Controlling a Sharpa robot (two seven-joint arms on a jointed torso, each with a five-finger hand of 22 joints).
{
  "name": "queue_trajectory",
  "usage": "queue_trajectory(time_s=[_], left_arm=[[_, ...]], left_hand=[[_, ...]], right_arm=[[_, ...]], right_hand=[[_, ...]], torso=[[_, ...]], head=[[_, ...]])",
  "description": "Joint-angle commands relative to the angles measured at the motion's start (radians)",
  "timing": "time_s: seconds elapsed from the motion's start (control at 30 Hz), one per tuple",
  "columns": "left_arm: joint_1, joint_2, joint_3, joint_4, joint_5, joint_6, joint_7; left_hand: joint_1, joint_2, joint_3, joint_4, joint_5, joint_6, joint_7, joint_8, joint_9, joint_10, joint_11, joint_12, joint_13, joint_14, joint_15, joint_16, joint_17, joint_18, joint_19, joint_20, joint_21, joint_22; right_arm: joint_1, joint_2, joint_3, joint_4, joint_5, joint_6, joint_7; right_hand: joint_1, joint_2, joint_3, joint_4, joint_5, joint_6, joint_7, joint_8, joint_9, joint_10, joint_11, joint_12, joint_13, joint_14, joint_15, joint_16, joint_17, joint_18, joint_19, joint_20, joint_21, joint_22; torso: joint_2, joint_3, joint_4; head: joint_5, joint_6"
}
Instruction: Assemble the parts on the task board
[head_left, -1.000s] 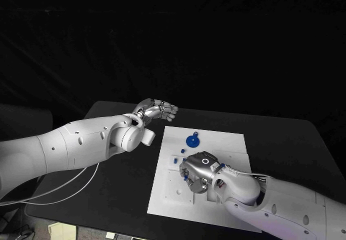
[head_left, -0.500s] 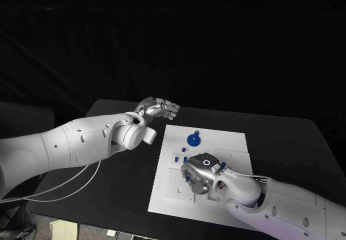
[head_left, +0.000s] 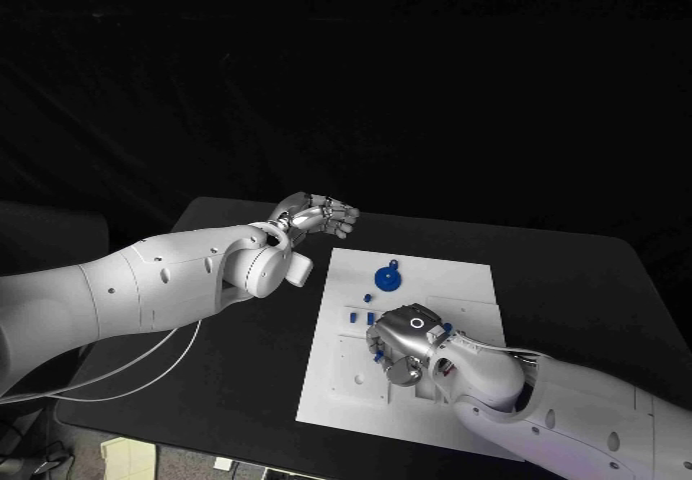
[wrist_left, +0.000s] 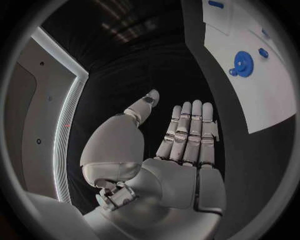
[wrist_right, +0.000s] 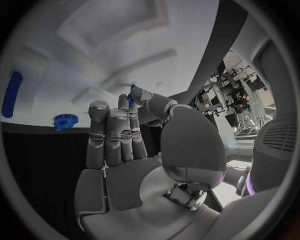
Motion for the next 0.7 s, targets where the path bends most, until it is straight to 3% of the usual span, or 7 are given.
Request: queue_trajectory(time_s=[0.03, 0.7], left_arm=[[0.001, 0.001, 0.001, 0.001, 0.004, 0.006, 0.006], [0.001, -0.001, 0.001, -0.001, 0.004, 0.006, 0.005]], left_hand=[[-0.003, 0.002, -0.001, 0.006, 0.000, -0.008, -0.001, 0.003, -0.002, -0.002, 0.005, -0.001, -0.001, 0.002, 0.006, -0.004, 0.001, 0.010, -0.003, 0.008, -0.006, 0.002], [-0.004, 0.003, -0.001, 0.008, 0.000, -0.009, -0.001, 0.004, -0.002, -0.003, 0.005, -0.001, -0.004, 0.002, 0.006, -0.006, 0.002, 0.011, -0.003, 0.008, -0.007, 0.003]], right_arm=[[-0.002, -0.001, -0.001, -0.001, -0.014, 0.015, -0.004], [-0.002, -0.014, -0.001, 0.019, -0.013, -0.005, -0.007]], right_hand=[[-0.011, 0.002, 0.004, 0.000, -0.001, 0.009, 0.000, 0.003, 0.002, 0.073, 0.009, -0.002, 0.002, -0.012, -0.007, 0.005, 0.002, 0.036, 0.002, -0.006, 0.004, 0.018], [-0.012, 0.003, 0.006, -0.001, -0.002, 0.010, -0.001, 0.003, 0.002, 0.076, 0.008, -0.004, 0.004, -0.012, -0.008, 0.007, 0.003, 0.036, 0.003, -0.007, 0.006, 0.018]], torso=[[0.000, -0.0002, 0.0000], [0.000, 0.0004, -0.0002]], head=[[0.001, -0.001], [-0.001, -0.001]])
